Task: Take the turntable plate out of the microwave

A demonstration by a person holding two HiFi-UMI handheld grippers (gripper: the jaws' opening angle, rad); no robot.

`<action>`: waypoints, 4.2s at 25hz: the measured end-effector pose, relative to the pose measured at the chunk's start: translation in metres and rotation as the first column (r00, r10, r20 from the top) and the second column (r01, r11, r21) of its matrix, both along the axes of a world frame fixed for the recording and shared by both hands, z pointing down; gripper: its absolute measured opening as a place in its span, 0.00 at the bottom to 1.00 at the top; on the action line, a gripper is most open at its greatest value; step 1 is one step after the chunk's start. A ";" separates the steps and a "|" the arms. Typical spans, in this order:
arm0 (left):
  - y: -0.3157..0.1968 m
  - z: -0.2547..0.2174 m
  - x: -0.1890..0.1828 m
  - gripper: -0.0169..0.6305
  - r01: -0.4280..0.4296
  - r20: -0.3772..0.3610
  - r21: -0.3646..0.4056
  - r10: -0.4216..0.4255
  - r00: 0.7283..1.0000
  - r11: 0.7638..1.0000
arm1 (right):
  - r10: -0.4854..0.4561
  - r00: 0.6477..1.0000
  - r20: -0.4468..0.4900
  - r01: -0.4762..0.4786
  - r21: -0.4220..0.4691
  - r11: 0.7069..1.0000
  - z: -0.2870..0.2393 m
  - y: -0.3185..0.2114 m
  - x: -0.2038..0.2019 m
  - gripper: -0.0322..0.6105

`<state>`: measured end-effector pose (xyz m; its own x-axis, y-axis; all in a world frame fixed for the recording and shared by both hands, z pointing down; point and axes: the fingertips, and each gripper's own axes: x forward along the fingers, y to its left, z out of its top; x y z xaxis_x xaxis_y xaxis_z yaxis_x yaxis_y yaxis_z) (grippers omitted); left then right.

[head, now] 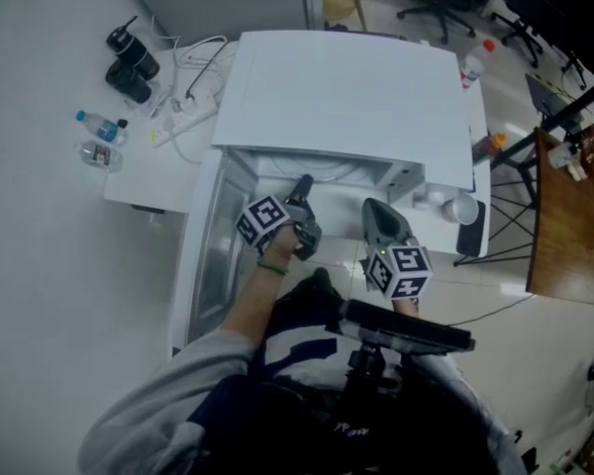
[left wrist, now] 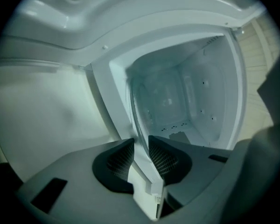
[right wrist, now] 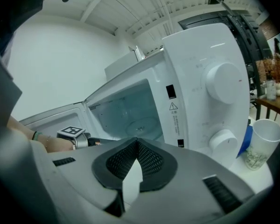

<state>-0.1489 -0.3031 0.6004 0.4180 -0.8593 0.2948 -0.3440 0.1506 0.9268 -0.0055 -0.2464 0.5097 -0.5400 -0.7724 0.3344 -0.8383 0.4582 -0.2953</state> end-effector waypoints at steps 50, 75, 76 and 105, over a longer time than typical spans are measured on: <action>0.062 -0.004 0.006 0.24 -0.005 -0.148 0.120 0.023 0.989 0.993 | 0.123 0.868 0.481 0.141 -0.477 0.868 0.081 0.001 -0.033 0.19; 0.020 -0.024 0.014 0.05 0.012 -0.241 0.234 0.046 0.969 0.972 | 0.045 0.912 0.407 0.150 -0.434 0.888 0.079 0.021 -0.029 0.23; 0.023 -0.025 0.014 0.05 0.011 -0.244 0.233 0.047 0.969 0.972 | 0.039 0.910 0.412 0.155 -0.428 0.890 0.078 0.024 -0.029 0.23; 0.171 -0.075 0.052 0.04 0.091 -0.234 0.340 -0.010 0.972 0.936 | -0.115 0.892 0.437 0.254 -0.274 0.928 0.033 0.162 0.015 0.23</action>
<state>-0.0965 -0.1321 0.5253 0.3917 -0.9120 -0.1213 -0.1204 -0.1815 0.9760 0.0097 -0.0840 0.5424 -0.8031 -0.5353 0.2617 -0.5207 0.4170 -0.7450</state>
